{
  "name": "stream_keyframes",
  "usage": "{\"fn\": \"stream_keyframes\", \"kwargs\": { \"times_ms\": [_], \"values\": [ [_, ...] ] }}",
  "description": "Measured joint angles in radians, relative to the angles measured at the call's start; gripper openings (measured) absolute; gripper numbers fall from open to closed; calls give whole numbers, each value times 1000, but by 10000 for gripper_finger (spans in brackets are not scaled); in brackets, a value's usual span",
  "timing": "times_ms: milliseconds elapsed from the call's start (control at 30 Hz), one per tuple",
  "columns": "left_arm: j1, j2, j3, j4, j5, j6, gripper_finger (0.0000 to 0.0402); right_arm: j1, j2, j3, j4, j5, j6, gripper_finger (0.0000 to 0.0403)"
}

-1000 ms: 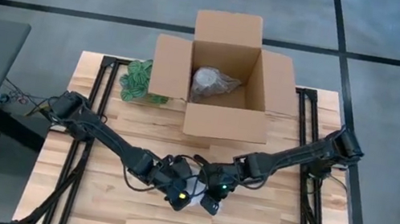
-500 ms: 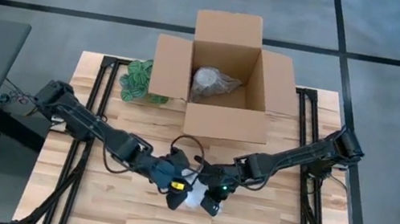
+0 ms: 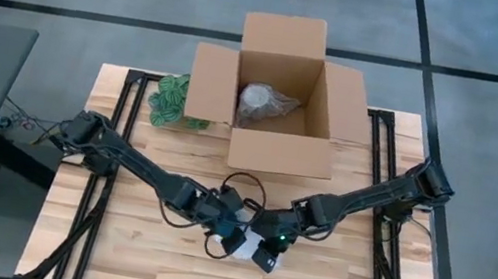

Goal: Wrap mug
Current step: Wrap the yellow mug with bubble wrap

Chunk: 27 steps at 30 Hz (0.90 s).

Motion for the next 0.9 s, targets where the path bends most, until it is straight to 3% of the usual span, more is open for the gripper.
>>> {"fn": "stream_keyframes", "kwargs": {
  "times_ms": [233, 400, 767, 900],
  "values": [
    [21, 81, 3, 51, -38, 101, 0, 17, -9, -1, 58, 8, 25, 1],
    [35, 120, 5, 99, 23, 140, 0, 17, -9, -1, 61, 9, 39, 1],
    [26, -128, -2, -99, 121, 117, 0, 8, -9, 0, 73, 9, 92, 1],
    [-10, -169, -1, -122, 3, 140, 0, -1, -9, 0, 117, 9, 100, 1]
  ]
}}
